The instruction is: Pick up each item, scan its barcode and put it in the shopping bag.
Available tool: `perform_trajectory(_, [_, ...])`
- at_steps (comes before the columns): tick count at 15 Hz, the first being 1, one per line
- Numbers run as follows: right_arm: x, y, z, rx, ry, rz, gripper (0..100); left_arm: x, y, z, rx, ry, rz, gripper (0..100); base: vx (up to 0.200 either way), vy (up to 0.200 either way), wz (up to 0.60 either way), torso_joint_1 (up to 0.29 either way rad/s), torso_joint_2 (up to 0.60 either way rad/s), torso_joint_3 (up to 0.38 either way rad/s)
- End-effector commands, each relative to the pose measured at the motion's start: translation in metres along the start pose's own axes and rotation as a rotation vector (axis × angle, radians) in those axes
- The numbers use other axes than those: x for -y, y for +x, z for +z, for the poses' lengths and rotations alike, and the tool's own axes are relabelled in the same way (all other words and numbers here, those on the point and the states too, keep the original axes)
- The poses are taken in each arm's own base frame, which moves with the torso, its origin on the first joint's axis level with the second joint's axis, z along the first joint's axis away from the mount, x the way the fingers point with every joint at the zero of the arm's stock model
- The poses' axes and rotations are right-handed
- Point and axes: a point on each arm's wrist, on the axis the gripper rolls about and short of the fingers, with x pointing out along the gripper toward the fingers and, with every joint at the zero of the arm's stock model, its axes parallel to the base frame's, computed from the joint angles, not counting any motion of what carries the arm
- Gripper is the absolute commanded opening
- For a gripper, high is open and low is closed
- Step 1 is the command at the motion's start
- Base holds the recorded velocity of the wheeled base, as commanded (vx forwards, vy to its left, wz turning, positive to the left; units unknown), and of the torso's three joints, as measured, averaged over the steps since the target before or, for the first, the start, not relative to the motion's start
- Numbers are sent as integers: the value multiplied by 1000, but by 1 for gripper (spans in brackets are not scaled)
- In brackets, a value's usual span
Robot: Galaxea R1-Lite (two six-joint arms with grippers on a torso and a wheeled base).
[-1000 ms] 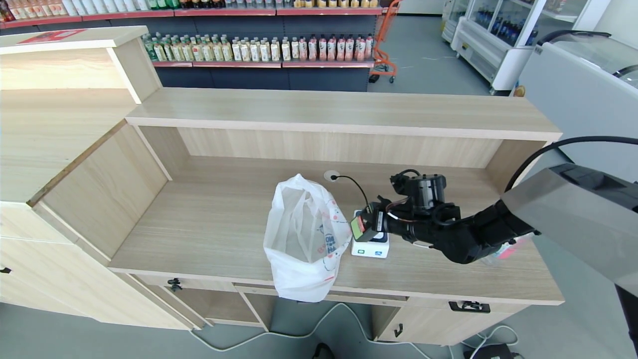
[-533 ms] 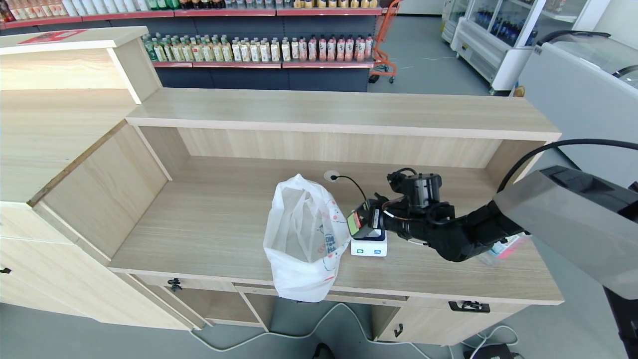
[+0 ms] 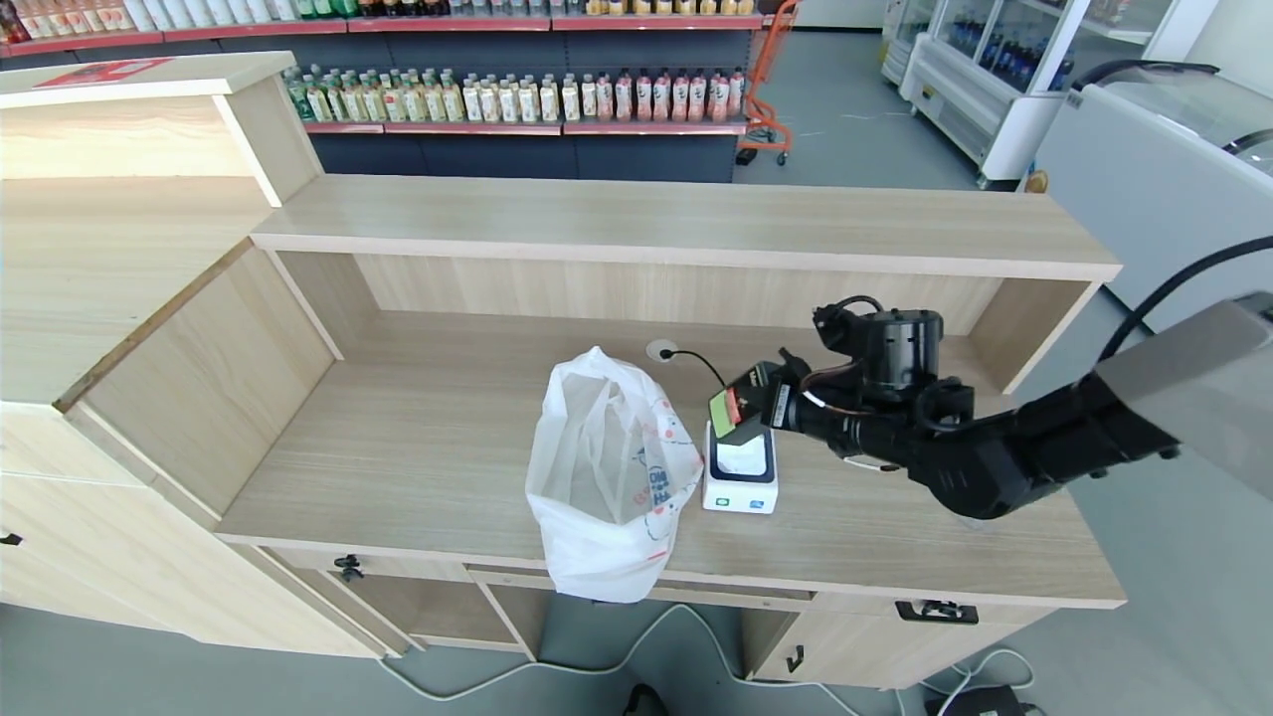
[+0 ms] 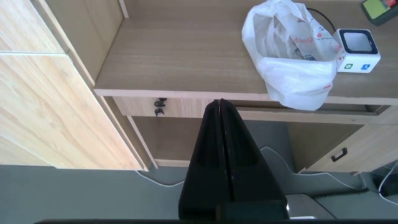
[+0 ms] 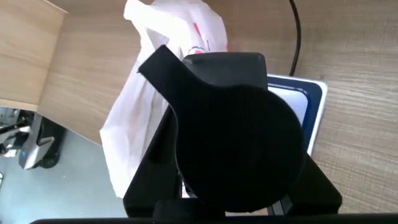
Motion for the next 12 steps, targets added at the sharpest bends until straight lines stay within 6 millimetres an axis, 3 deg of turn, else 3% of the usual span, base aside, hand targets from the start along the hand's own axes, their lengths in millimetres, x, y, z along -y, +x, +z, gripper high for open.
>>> perform_trajectory(1, [-13, -70, 32, 106, -4, 13, 0, 0, 0, 0, 0, 0, 0, 0, 0, 0, 0, 0, 0, 0])
perform_trajectory(4, [-4, -103, 32, 97, -150, -42, 0, 0, 0, -1, -2, 0, 0, 0, 0, 0, 0, 0, 0, 0])
perform_trajectory(7, [4, -104, 31, 126, -195, -203, 0, 0, 0, 0, 0, -5, 1, 0, 0, 0, 0, 0, 0, 0])
perform_trajectory(12, [-5, -114, 33, 139, -205, -188, 0, 0, 0, 0, 0, -2, 1, 0, 0, 0, 0, 0, 0, 0])
